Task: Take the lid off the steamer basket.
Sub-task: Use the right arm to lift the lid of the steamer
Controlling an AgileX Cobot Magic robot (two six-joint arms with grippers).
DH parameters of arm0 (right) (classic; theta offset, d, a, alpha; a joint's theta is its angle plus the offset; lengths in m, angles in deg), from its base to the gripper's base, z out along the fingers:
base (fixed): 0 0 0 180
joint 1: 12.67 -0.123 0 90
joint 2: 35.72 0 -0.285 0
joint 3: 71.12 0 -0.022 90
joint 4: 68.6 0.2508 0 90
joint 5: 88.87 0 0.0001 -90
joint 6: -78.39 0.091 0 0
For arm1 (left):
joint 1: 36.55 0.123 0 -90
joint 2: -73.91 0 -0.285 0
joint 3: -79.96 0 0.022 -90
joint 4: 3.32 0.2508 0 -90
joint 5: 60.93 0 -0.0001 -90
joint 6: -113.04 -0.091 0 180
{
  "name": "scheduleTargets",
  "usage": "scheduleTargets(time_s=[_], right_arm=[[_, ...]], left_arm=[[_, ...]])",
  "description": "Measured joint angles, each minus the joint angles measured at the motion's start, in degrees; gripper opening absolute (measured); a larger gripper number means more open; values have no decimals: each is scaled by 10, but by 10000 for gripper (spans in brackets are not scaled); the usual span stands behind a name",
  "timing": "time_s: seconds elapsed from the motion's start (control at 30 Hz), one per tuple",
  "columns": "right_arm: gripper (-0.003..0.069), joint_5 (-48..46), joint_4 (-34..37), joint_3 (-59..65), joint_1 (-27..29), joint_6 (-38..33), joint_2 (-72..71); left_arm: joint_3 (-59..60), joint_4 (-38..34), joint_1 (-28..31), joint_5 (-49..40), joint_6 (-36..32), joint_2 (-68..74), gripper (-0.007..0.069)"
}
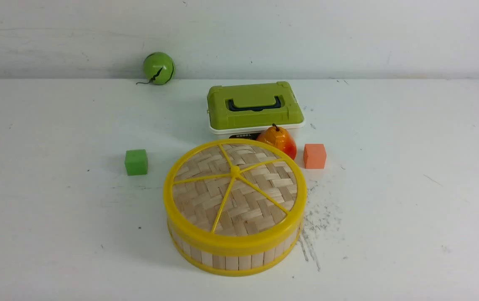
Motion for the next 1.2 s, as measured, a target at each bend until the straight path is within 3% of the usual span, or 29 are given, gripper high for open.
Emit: scheduleTargets(time_s=[1.2], right_arm=[[156, 0, 0, 0, 0, 0, 0]], left_arm=[[0, 0, 0, 0, 0, 0, 239]])
